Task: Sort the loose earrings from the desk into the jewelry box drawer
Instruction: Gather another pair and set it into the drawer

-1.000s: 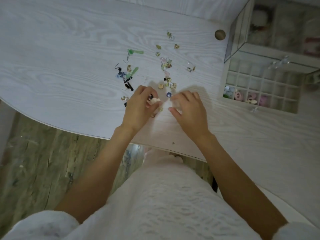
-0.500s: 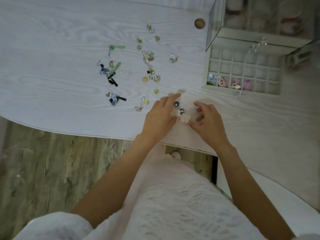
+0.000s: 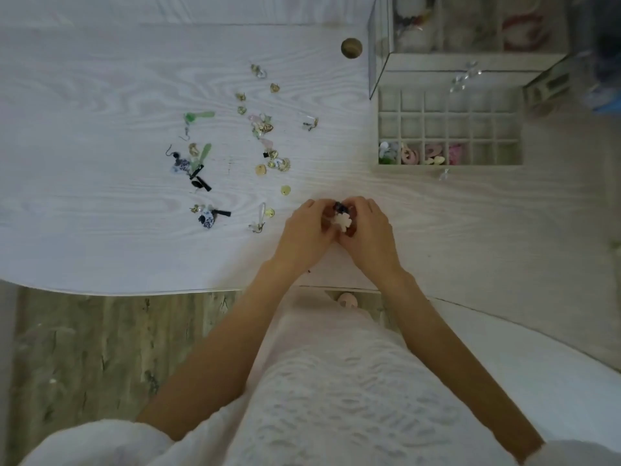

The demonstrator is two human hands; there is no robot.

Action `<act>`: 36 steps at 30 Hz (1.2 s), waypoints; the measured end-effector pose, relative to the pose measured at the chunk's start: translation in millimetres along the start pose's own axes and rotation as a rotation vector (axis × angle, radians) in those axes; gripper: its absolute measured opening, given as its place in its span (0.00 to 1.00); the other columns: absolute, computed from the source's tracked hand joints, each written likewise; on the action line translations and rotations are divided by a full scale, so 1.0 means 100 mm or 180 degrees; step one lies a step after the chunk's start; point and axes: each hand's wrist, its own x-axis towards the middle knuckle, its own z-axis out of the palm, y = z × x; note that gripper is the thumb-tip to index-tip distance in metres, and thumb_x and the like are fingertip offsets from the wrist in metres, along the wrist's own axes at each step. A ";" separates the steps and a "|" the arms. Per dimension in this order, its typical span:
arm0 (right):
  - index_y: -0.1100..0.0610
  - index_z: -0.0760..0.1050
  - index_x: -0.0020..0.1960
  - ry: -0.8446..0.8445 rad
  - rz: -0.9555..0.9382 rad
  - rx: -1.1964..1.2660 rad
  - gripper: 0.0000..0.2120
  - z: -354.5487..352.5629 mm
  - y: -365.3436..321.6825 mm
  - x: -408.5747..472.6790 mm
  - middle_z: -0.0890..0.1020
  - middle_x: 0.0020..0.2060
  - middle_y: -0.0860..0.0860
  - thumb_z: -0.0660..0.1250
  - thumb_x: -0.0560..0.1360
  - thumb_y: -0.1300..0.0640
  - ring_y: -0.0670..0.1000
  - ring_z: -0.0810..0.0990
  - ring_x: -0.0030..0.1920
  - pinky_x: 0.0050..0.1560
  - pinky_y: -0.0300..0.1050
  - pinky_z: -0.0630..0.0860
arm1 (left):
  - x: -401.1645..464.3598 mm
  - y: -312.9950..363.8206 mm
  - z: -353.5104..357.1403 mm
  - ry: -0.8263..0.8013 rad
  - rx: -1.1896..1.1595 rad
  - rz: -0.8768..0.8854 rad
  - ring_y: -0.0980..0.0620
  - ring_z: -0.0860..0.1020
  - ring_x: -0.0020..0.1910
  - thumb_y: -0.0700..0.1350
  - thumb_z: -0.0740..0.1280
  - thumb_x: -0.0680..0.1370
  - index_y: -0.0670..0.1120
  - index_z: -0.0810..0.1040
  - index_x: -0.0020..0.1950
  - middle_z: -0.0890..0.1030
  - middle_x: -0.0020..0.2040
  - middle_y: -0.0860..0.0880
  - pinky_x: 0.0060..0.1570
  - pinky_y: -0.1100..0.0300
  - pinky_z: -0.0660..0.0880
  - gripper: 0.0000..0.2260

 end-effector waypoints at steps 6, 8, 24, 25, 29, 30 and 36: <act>0.58 0.70 0.56 0.0269 0.0148 0.0334 0.16 -0.06 0.10 -0.06 0.76 0.48 0.56 0.71 0.71 0.58 0.54 0.75 0.44 0.40 0.45 0.69 | 0.21 0.11 -0.02 -0.0295 -0.0095 0.0012 0.50 0.80 0.47 0.42 0.70 0.73 0.45 0.78 0.54 0.82 0.48 0.47 0.53 0.51 0.77 0.10; 0.59 0.71 0.57 0.0333 0.0161 0.0434 0.17 -0.11 0.16 -0.11 0.76 0.49 0.56 0.71 0.71 0.60 0.54 0.76 0.45 0.42 0.46 0.71 | 0.22 0.19 0.03 -0.0346 -0.0131 0.0044 0.52 0.80 0.45 0.41 0.71 0.72 0.45 0.79 0.52 0.83 0.45 0.48 0.52 0.53 0.77 0.10; 0.60 0.74 0.58 0.1214 -0.0070 0.0103 0.18 -1.62 1.13 0.47 0.77 0.51 0.59 0.71 0.69 0.60 0.54 0.77 0.44 0.45 0.40 0.71 | 1.14 1.53 1.03 -0.0096 -0.0791 0.0521 0.47 0.81 0.47 0.39 0.70 0.72 0.46 0.79 0.54 0.83 0.48 0.44 0.50 0.50 0.78 0.11; 0.59 0.74 0.58 0.1185 -0.0057 0.0054 0.18 -1.65 1.17 0.54 0.77 0.51 0.58 0.71 0.69 0.60 0.55 0.78 0.45 0.45 0.43 0.72 | 1.19 1.57 1.08 0.0033 -0.0649 0.0519 0.47 0.81 0.48 0.40 0.70 0.72 0.46 0.79 0.55 0.83 0.48 0.44 0.50 0.51 0.78 0.12; 0.57 0.75 0.58 0.0977 0.0017 -0.0271 0.19 -1.71 1.27 0.65 0.78 0.50 0.57 0.71 0.69 0.56 0.56 0.77 0.48 0.44 0.43 0.68 | 1.27 1.65 1.15 0.0272 -0.0303 0.0558 0.50 0.81 0.47 0.40 0.72 0.71 0.46 0.82 0.53 0.84 0.47 0.46 0.47 0.62 0.76 0.11; 0.57 0.75 0.59 0.0939 -0.0007 -0.0295 0.19 -1.72 1.29 0.66 0.78 0.50 0.57 0.72 0.68 0.56 0.56 0.77 0.49 0.43 0.43 0.67 | 1.26 1.66 1.16 0.0320 -0.0157 0.0603 0.50 0.81 0.46 0.41 0.72 0.71 0.46 0.82 0.52 0.84 0.47 0.46 0.45 0.64 0.74 0.10; 0.57 0.77 0.54 0.0962 -0.0163 -0.0140 0.15 -1.78 1.39 0.62 0.80 0.48 0.57 0.71 0.69 0.58 0.56 0.79 0.47 0.45 0.45 0.72 | 1.22 1.69 1.14 0.0377 0.0763 0.1137 0.43 0.79 0.48 0.43 0.64 0.76 0.45 0.82 0.54 0.83 0.49 0.42 0.43 0.57 0.69 0.10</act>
